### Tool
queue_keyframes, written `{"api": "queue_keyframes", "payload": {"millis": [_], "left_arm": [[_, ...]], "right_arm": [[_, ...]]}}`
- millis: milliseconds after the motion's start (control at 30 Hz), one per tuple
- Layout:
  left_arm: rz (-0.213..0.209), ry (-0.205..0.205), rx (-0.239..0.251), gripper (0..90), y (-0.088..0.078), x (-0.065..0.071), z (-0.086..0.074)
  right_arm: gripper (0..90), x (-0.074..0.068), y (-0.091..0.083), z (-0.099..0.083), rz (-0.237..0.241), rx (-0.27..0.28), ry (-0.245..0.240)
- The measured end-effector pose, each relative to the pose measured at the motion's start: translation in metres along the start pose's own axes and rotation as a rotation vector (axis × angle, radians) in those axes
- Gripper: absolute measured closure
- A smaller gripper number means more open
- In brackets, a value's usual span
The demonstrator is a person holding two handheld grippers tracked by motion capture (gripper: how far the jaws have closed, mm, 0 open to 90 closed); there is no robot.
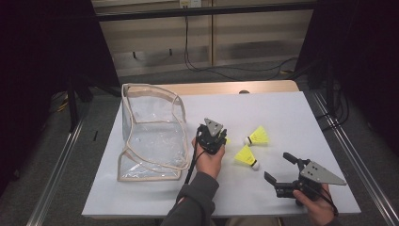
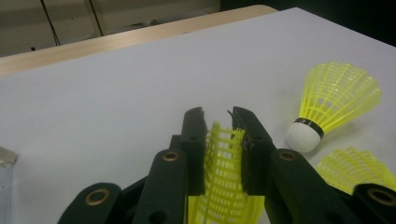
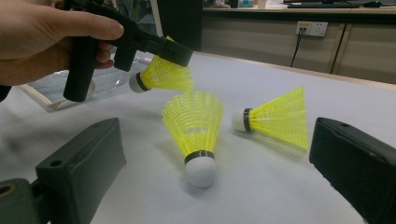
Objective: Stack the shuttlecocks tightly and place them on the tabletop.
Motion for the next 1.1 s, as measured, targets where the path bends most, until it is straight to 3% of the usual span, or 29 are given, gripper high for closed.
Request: {"api": "queue_keyframes", "payload": {"millis": [567,1100], "left_arm": [[0.024,0.019,-0.025,73.0,0.016,-0.009,-0.008],[0.052,0.038,0.002,70.7,0.031,-0.02,-0.007]], "right_arm": [[2.5,0.001,0.0,0.0,-0.002,-0.001,-0.001],[2.5,0.001,0.0,0.0,-0.002,-0.001,-0.003]]}}
Point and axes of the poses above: each handheld gripper's, and its own axes: y roughly forward along the jaws, z roughly out of its top, x roughly to its right, the point moved 10 cm from there along y, roughly forward along the jaws, and after that the axes turned 8 degrees about z, right-handed, at the moved point
